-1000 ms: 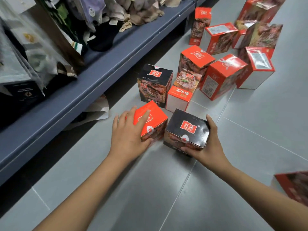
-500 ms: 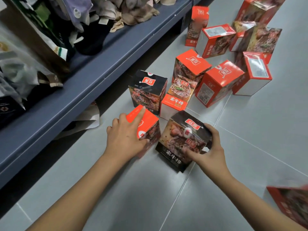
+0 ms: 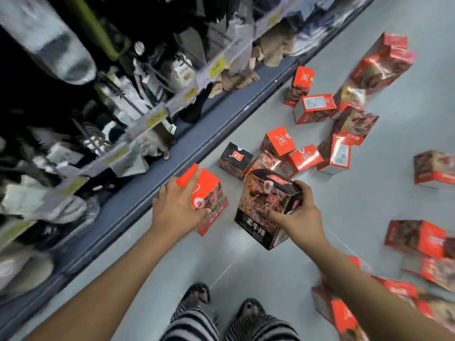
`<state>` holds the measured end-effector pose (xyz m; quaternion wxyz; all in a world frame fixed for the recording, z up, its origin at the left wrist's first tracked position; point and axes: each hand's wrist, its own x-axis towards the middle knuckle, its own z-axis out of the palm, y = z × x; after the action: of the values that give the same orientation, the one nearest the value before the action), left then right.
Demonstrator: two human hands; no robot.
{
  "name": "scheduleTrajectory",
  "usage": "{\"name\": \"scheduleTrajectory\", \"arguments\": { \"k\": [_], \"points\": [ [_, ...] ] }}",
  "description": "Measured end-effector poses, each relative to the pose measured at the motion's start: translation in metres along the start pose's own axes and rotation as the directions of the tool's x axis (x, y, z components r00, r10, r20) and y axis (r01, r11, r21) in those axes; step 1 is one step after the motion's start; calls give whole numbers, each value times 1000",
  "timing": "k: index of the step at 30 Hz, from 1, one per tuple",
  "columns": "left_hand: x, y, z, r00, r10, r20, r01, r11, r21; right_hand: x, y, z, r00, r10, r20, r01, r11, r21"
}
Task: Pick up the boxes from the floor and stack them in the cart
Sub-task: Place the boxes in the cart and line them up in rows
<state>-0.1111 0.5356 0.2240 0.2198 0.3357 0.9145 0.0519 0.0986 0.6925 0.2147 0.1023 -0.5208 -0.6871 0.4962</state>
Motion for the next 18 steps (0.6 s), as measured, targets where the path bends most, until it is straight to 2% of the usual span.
{"name": "scheduleTrajectory", "arguments": {
  "k": [9,13,18],
  "points": [
    [-166,9,-215,986,-156,-56,156,988,-8,-134,-213,-102,967,-165,196,178,983,-47],
    [-234,8,-268,966,-235,-106,231,972,-52,-184,-266,-120,919,-248,306,280,958,-65],
    [-312,-2,-298,918,-358,-170,342,932,-120,-233,-308,-118,837,-335,433,400,914,-67]
  ]
}}
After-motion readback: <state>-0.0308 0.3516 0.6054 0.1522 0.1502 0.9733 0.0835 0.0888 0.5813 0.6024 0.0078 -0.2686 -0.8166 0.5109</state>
